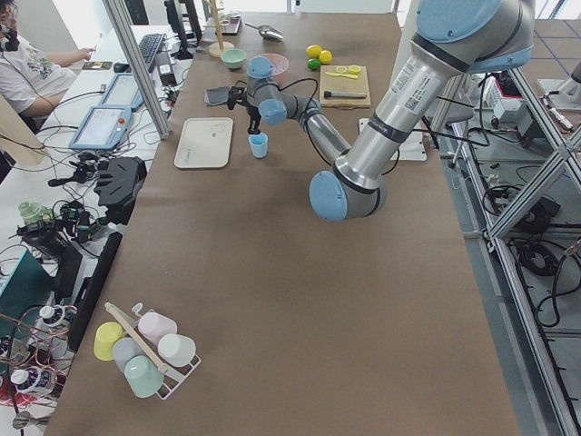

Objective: Put ice and cherries in cup
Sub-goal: 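Carry the cherries with the left gripper over the blue cup, then open the left gripper to drop the cherries into the cup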

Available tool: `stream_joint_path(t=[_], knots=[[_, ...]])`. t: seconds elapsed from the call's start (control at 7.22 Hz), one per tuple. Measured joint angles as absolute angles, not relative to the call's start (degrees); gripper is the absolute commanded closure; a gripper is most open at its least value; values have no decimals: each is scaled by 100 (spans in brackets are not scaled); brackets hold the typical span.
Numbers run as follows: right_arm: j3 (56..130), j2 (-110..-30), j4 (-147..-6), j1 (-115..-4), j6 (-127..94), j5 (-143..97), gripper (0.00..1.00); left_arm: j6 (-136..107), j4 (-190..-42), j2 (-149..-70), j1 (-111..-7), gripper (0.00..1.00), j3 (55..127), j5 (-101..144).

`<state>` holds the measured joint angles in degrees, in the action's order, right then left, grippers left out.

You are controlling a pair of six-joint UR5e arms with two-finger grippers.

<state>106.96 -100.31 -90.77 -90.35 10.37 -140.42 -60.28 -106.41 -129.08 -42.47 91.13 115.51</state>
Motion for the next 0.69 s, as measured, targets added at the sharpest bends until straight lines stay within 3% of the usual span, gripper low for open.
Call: stream_joint_path(t=[0.28, 0.42, 0.69], knots=[[10694, -10040, -9073, -9035, 1043, -14050, 2, -6097, -10651, -12943, -4131, 51, 9071, 11527], [10683, -10043, -9074, -9035, 1045, -14052, 2, -6098, -10652, -12948, -4113, 9, 9071, 11524], [10669, -10099, -9071, -9035, 1125, -14042, 2, -6047, -10699, -12949, -4106, 3, 8986, 11526]])
